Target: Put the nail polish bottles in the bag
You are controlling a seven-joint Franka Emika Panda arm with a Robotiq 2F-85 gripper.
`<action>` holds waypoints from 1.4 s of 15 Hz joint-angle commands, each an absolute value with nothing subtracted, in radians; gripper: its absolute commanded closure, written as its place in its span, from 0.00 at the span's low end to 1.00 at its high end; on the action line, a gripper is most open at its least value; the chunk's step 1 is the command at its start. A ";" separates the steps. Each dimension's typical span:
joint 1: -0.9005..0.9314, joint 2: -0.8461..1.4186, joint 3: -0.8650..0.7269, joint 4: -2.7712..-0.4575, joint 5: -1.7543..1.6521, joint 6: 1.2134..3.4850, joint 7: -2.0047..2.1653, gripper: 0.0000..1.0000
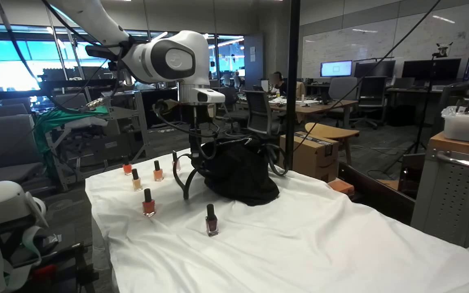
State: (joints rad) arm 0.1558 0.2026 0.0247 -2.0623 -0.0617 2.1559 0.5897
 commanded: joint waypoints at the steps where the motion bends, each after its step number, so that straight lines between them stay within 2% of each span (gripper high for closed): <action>1: 0.135 0.141 0.024 -2.171 -0.030 2.239 0.605 0.00; 12: 0.074 0.045 0.008 -2.325 -0.045 2.346 0.579 0.00; 21: 0.029 0.063 -0.028 -2.394 -0.107 2.467 0.542 0.00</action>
State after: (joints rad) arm 0.0455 0.0790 -0.0148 -2.3631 -0.0727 2.4124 0.5741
